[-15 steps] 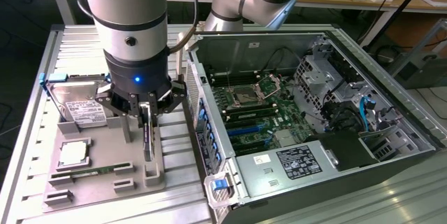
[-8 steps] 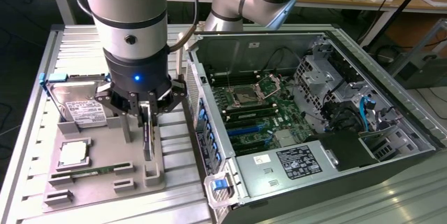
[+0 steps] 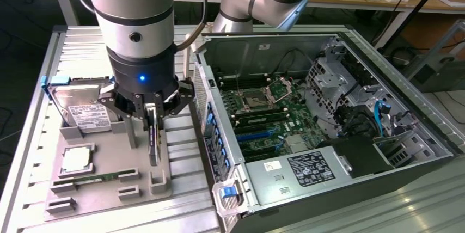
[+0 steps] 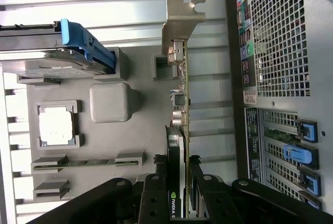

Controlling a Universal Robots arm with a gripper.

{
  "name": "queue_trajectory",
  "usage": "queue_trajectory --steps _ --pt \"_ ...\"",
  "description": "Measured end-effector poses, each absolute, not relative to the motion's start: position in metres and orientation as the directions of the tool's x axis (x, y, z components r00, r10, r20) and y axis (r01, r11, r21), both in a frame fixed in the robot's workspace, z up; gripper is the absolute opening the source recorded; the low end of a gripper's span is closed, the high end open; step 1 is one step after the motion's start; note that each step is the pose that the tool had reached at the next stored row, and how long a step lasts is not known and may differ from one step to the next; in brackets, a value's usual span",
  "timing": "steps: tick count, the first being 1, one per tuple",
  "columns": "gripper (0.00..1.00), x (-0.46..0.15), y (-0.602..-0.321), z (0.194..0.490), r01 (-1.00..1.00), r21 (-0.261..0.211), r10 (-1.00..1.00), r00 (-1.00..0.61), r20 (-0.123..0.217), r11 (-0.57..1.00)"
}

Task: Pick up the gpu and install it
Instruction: 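Pick up the gpu and move the gpu toward the slot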

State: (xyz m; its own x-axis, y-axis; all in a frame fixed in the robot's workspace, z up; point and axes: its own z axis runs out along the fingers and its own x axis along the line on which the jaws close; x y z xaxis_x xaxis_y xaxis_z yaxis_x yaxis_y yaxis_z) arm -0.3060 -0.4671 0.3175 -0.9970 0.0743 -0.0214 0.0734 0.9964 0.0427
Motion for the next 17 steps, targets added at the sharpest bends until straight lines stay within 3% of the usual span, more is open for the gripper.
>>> queue_trajectory --steps 17 --pt "0.27 -0.306 -0.4671 0.3247 0.073 0.043 0.074 -0.997 -0.021 0.996"
